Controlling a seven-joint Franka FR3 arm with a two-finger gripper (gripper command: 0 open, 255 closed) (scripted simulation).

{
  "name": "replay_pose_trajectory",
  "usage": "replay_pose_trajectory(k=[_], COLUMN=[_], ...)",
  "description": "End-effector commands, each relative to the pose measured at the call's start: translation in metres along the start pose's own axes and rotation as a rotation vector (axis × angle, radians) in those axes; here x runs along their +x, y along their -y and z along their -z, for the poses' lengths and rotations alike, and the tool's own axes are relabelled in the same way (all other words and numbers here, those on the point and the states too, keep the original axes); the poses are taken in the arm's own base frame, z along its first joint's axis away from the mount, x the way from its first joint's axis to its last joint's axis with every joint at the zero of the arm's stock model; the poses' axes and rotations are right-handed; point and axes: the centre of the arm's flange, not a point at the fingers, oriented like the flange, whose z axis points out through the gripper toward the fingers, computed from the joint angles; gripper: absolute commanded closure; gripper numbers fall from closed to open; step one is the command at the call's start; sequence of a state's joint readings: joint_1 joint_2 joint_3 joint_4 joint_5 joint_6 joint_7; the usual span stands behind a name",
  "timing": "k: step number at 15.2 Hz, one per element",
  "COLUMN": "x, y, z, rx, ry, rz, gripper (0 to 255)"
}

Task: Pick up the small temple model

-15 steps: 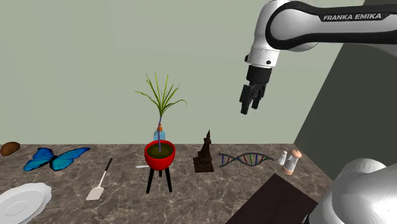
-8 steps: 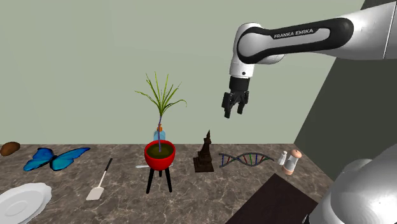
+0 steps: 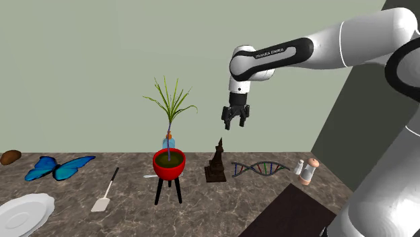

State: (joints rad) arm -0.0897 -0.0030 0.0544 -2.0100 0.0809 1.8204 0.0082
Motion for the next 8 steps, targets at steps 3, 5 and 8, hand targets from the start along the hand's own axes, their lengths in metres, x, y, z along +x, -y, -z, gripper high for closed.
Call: replay_pose_trajectory(k=[3,5,8], x=[0.046,0.068,0.1], y=[-0.016,-0.025,-0.039], z=[-0.033,-0.049,-0.073], rx=[0.01,0.015,0.023], ry=[0.03,0.046,0.068], rz=[-0.053,-0.079,-0.118], gripper=[0,0,0])
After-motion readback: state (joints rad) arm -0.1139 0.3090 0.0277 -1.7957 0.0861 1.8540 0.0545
